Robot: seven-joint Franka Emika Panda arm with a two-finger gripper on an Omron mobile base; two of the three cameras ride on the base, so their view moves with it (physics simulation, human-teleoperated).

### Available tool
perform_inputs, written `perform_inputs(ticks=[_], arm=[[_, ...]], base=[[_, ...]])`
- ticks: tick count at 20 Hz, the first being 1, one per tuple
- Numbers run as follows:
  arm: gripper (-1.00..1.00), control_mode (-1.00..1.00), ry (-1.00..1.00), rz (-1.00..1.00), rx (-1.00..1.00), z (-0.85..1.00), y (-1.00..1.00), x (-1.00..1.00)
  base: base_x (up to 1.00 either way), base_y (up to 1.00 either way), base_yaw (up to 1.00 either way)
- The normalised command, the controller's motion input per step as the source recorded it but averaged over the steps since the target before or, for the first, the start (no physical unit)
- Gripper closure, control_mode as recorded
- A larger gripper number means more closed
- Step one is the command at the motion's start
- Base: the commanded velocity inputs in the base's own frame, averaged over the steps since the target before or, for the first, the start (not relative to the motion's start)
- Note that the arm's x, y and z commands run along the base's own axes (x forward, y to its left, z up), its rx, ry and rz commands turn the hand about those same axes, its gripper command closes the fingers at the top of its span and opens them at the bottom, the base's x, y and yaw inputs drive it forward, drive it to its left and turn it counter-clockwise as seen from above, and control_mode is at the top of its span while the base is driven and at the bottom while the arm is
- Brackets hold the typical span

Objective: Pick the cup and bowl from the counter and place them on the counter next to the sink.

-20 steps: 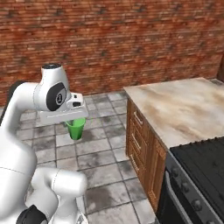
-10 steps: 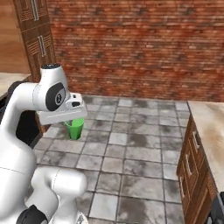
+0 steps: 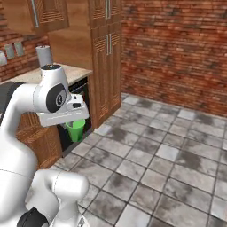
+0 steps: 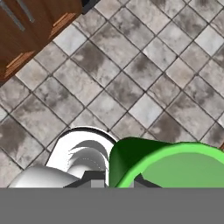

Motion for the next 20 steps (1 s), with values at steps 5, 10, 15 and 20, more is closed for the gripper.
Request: perform_inputs(ticks=[5, 10, 15, 20], arm=[[1.0, 1.0, 0.0, 0.0, 0.0, 0.0, 0.0, 0.0], [1.0, 1.0, 0.0, 0.0, 0.0, 0.0, 0.0, 0.0], [1.0, 1.0, 0.0, 0.0, 0.0, 0.0, 0.0, 0.0], [1.0, 1.0, 0.0, 0.0, 0.0, 0.0, 0.0, 0.0]], base=[[0.0, 0.0, 0.61], [0.0, 0.0, 0.63], [0.0, 0.0, 0.64], [0.0, 0.0, 0.64]])
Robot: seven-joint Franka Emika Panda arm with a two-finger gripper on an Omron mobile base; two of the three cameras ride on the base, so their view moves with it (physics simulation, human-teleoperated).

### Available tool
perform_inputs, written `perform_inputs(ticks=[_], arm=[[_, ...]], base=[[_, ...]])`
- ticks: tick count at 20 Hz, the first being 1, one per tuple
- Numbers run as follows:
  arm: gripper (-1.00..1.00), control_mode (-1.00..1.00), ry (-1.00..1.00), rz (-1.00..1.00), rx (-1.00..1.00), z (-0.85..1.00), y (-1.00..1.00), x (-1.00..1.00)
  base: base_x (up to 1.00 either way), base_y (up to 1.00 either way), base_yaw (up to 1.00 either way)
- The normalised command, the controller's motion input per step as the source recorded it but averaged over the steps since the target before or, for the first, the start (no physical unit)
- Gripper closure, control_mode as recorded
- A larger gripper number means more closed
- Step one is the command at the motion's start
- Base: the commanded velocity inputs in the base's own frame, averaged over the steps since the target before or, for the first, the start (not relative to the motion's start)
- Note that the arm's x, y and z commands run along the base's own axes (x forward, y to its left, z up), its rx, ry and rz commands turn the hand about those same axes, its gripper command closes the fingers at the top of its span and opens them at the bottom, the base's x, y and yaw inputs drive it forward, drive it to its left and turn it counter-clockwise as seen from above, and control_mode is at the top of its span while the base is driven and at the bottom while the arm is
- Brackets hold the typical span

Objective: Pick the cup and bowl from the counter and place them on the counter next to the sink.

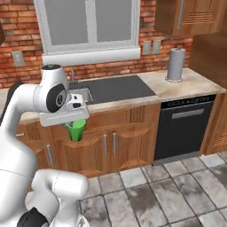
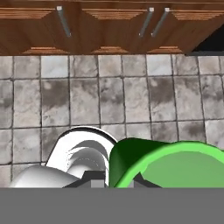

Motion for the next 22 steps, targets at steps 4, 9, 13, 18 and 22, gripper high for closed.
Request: perform_inputs(ticks=[4, 9, 13, 18, 22], arm=[[1.0, 1.0, 0.0, 0.0, 0.0, 0.0, 0.0, 0.0], [1.0, 1.0, 0.0, 0.0, 0.0, 0.0, 0.0, 0.0], [1.0, 1.0, 0.0, 0.0, 0.0, 0.0, 0.0, 0.0], [1.0, 1.0, 0.0, 0.0, 0.0, 0.0, 0.0, 0.0], [1.0, 1.0, 0.0, 0.0, 0.0, 0.0, 0.0, 0.0]], base=[[0.0, 0.0, 0.65], [0.01, 0.0, 0.56], [0.19, 0.0, 0.08], [0.26, 0.07, 0.0], [0.76, 0.47, 0.0]])
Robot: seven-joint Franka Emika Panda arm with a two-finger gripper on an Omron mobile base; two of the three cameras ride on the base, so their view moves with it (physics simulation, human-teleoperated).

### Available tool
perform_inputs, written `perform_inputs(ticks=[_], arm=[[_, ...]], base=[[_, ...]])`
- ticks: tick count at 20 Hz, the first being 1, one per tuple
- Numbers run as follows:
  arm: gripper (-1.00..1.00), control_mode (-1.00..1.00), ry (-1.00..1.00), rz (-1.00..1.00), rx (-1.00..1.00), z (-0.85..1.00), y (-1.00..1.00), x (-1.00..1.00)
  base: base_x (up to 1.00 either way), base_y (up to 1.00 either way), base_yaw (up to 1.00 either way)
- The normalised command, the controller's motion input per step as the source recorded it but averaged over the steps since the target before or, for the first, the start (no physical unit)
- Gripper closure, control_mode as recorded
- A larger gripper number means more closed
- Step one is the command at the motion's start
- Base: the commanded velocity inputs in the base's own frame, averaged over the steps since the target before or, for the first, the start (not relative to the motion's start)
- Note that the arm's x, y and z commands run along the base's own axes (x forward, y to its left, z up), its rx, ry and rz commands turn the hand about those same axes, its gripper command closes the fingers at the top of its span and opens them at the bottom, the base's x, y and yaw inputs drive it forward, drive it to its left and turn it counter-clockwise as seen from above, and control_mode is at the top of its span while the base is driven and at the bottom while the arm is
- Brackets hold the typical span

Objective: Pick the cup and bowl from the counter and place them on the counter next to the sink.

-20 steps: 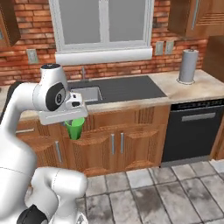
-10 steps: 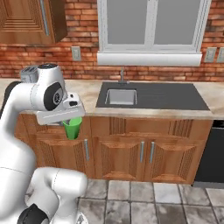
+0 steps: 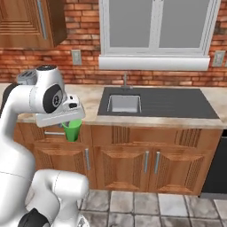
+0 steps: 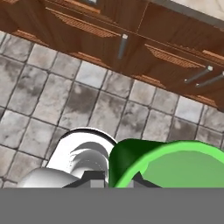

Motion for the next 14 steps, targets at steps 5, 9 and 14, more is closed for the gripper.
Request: perform_inputs(ticks=[5, 9, 14], arm=[[1.0, 1.0, 0.0, 0.0, 0.0, 0.0, 0.0, 0.0], [1.0, 1.0, 0.0, 0.0, 0.0, 0.0, 0.0, 0.0], [1.0, 1.0, 0.0, 0.0, 0.0, 0.0, 0.0, 0.0]], base=[[0.84, 0.48, 0.0], [0.64, 0.41, 0.0], [0.87, 0.04, 0.0]])
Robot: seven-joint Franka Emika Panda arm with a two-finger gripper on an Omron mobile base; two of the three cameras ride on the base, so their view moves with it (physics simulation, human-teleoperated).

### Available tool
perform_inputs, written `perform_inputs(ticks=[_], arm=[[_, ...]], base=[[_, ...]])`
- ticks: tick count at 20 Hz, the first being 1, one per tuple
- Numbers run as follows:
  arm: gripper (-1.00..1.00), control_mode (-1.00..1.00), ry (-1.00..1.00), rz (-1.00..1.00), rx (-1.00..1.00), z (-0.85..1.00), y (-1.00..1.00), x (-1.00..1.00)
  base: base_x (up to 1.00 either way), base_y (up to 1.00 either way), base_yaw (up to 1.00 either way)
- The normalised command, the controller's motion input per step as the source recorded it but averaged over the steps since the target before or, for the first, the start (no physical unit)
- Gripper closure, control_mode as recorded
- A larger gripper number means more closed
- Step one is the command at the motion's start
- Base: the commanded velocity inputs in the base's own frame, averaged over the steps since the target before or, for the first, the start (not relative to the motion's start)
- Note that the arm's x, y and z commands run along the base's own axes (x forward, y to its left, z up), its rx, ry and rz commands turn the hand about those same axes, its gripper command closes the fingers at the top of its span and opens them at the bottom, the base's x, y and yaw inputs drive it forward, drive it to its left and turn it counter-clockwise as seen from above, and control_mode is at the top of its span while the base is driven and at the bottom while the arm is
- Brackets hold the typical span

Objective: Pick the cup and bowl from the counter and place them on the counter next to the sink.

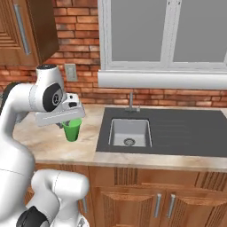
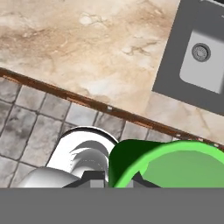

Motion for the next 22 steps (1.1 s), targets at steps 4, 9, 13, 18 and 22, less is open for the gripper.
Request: perform_inputs(ticks=[4, 9, 13, 18, 22], arm=[[1.0, 1.0, 0.0, 0.0, 0.0, 0.0, 0.0, 0.0], [1.0, 1.0, 0.0, 0.0, 0.0, 0.0, 0.0, 0.0], [1.0, 1.0, 0.0, 0.0, 0.0, 0.0, 0.0, 0.0], [1.0, 1.0, 0.0, 0.0, 0.0, 0.0, 0.0, 0.0], [1.0, 1.0, 0.0, 0.0, 0.0, 0.0, 0.0, 0.0]], base=[[0.85, 0.0, 0.0], [0.06, 0.0, 0.0], [0.0, 0.0, 0.0], [0.0, 0.0, 0.0], [0.0, 0.0, 0.0]])
